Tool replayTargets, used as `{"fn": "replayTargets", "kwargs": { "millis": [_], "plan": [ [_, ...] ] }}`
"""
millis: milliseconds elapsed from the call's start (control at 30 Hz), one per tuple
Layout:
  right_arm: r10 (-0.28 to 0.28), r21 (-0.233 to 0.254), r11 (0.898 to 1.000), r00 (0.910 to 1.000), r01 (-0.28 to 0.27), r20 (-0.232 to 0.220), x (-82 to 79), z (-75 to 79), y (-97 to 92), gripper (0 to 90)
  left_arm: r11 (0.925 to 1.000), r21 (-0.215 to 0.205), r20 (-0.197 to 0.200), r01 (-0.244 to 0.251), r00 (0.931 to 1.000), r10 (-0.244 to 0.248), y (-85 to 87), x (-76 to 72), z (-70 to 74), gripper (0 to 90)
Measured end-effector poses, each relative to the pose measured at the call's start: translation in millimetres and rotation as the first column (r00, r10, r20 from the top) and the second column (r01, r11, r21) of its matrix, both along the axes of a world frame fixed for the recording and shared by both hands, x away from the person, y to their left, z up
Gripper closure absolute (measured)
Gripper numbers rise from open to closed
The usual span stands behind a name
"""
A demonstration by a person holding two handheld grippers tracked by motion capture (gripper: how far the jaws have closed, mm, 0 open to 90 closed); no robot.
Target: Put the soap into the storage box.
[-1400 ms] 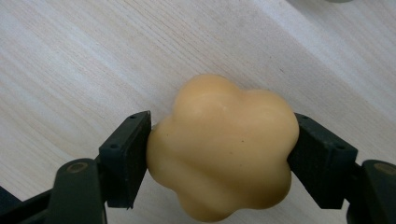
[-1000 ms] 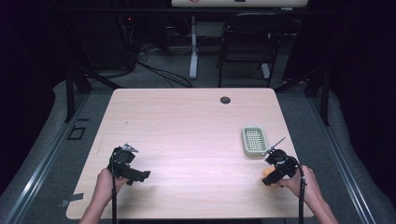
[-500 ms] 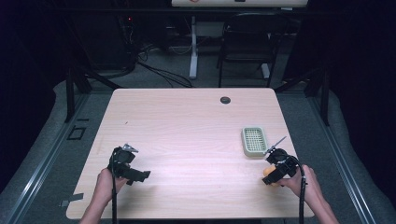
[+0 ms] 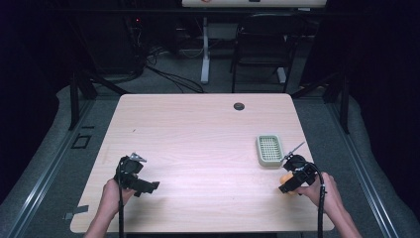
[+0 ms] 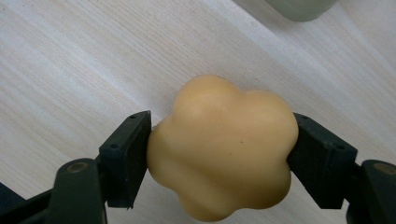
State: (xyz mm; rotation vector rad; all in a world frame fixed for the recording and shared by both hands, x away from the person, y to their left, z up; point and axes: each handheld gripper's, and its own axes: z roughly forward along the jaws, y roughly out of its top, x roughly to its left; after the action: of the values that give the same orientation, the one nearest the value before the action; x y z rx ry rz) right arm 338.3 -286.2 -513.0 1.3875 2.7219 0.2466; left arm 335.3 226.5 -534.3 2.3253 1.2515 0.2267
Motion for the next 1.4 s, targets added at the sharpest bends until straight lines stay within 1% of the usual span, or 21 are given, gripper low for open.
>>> {"fn": "replayTargets", "kwargs": {
  "millis": [33, 100, 133, 167, 267, 300, 433, 500, 533, 633, 700, 733, 833, 867, 1067, 1167, 1200, 1233, 1300, 1333, 1400],
  "plan": [
    [-0.025, 0.005, 1.000, 0.9994, 0.025, 0.022, -1.3, -0.5, 1.3, 26.7, 1.0000, -0.001, 0.000, 0.000, 1.0000, 0.000, 0.0, 0.0, 0.0, 0.0],
    [-0.021, 0.022, 1.000, 0.9996, 0.020, 0.021, -0.4, -0.8, 1.0, 26.8, 1.0000, 0.000, 0.000, 0.000, 1.0000, 0.000, 0.0, 0.0, 0.0, 0.0],
    [0.003, -0.005, 1.000, 1.0000, -0.003, 0.004, 2.2, 2.9, 0.4, 26.7, 1.0000, 0.001, -0.001, 0.000, 1.0000, 0.000, 0.0, 0.0, 0.0, 0.0],
    [0.001, -0.004, 1.000, 1.0000, -0.001, 0.007, 2.7, 3.3, 0.5, 26.8, 1.0000, 0.000, 0.000, 0.000, 1.0000, 0.000, 0.0, 0.0, 0.0, 0.0],
    [-0.029, 0.027, 0.999, 0.9989, 0.028, 0.036, 2.9, 2.0, 1.5, 26.8, 1.0000, 0.000, 0.000, -0.001, 1.0000, 0.001, 0.1, 0.0, 0.0, 0.0],
    [-0.014, 0.011, 1.000, 0.9995, 0.014, 0.028, 4.4, 3.9, 1.1, 26.8, 1.0000, 0.002, 0.000, -0.001, 1.0000, 0.001, 0.1, 0.0, 0.0, 0.0],
    [-0.019, 0.015, 1.000, 0.9991, 0.019, 0.037, 5.7, 4.4, 1.6, 26.8, 1.0000, 0.001, -0.001, 0.001, 1.0000, -0.001, 0.2, 0.1, 0.0, 0.0],
    [-0.001, -0.006, 1.000, 0.9998, 0.001, 0.019, 8.4, 7.2, 1.7, 26.8, 1.0000, 0.001, -0.001, 0.000, 1.0000, 0.000, 0.2, 0.0, 0.0, 0.0],
    [-0.025, 0.015, 1.000, 0.9990, 0.024, 0.038, 7.3, 5.3, 2.7, 26.8, 1.0000, 0.000, -0.001, 0.000, 1.0000, 0.000, 0.1, 0.0, -0.1, 0.0],
    [-0.014, 0.011, 1.000, 0.9993, 0.014, 0.033, 9.8, 7.0, 2.4, 26.8, 1.0000, 0.001, -0.001, 0.000, 1.0000, 0.000, 0.0, 0.0, 0.0, 0.0],
    [-0.001, -0.011, 1.000, 0.9997, 0.002, 0.024, 12.0, 9.5, 2.3, 26.8, 1.0000, 0.001, -0.001, 0.000, 1.0000, 0.000, 0.0, 0.0, 0.0, 0.0],
    [-0.016, 0.010, 1.000, 0.9993, 0.016, 0.033, 11.7, 8.5, 2.8, 26.8, 1.0000, 0.000, 0.000, 0.000, 1.0000, 0.000, 0.0, -0.1, 0.0, 0.0],
    [-0.001, -0.006, 1.000, 0.9998, 0.001, 0.022, 14.5, 10.6, 3.3, 26.8, 1.0000, 0.000, -0.001, 0.000, 1.0000, 0.000, 0.1, -0.1, 0.0, 0.0],
    [-0.017, 0.015, 1.000, 0.9993, 0.016, 0.033, 14.0, 9.1, 4.3, 26.8, 1.0000, 0.000, -0.001, 0.001, 1.0000, -0.001, 0.0, -0.1, -0.1, 0.0],
    [0.000, -0.011, 1.000, 0.9998, 0.000, 0.021, 18.5, 11.3, 4.5, 26.8, 1.0000, 0.000, -0.001, 0.002, 1.0000, -0.002, 0.0, 0.1, -0.2, 0.0],
    [-0.019, 0.013, 1.000, 0.9992, 0.018, 0.035, 19.5, 9.6, 5.5, 26.8, 1.0000, 0.001, 0.000, 0.001, 1.0000, -0.001, 0.2, 0.1, -0.2, 0.0],
    [-0.005, -0.006, 1.000, 0.9997, 0.005, 0.025, 21.2, 11.4, 5.3, 26.8, 1.0000, 0.002, 0.000, 0.001, 1.0000, -0.001, 0.2, 0.1, -0.2, 0.0],
    [-0.017, 0.008, 1.000, 0.9993, 0.017, 0.034, 21.1, 10.5, 5.9, 26.8, 1.0000, 0.002, -0.001, 0.001, 1.0000, -0.001, 0.2, 0.1, -0.1, 0.0],
    [-0.007, 0.001, 1.000, 0.9996, 0.007, 0.026, 22.5, 11.7, 5.8, 26.8, 1.0000, 0.002, -0.001, 0.001, 1.0000, -0.001, 0.3, 0.1, -0.1, 0.0],
    [-0.025, 0.019, 1.000, 0.9986, 0.025, 0.046, 22.8, 10.4, 7.7, 26.8, 1.0000, 0.001, -0.001, 0.001, 1.0000, -0.001, 0.2, 0.1, -0.2, 0.0],
    [-0.015, 0.007, 1.000, 0.9992, 0.014, 0.038, 24.2, 12.2, 8.0, 26.8, 1.0000, -0.001, -0.002, 0.001, 1.0000, -0.001, 0.1, 0.2, -0.3, 0.0]
  ]
}}
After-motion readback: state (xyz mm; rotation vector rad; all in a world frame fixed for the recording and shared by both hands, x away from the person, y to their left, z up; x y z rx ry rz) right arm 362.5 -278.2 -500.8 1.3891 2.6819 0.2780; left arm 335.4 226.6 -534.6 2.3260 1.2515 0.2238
